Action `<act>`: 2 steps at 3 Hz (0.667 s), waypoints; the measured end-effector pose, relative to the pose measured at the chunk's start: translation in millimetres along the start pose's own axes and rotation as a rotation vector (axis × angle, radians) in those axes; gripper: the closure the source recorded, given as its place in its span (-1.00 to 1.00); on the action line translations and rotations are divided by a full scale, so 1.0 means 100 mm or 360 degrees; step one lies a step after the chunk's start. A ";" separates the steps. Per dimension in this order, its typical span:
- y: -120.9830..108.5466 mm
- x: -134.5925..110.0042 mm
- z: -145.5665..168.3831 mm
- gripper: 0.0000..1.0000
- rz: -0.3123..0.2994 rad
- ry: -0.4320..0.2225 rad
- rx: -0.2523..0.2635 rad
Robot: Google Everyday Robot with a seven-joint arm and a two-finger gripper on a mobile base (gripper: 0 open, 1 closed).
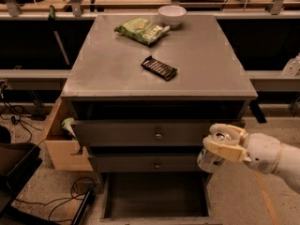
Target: Pick 7up can from bottom drawer and place on counter
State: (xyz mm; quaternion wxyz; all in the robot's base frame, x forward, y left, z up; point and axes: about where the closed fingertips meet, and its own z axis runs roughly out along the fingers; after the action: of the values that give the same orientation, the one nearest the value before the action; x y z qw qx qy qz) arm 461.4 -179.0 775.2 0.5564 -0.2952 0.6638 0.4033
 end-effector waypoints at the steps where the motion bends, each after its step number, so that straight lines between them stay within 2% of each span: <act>1: -0.13 -0.78 -0.11 1.00 -0.0065 0.0024 0.0107; 2: -0.18 -1.47 -0.18 1.00 -0.0187 0.0001 0.0205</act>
Offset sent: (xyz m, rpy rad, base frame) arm 0.0536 -0.0544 0.2225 -0.1341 -0.1833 -0.2013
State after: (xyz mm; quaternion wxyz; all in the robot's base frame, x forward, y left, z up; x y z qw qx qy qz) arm 498.0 -212.3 916.4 0.5968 -0.2972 0.6700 0.3264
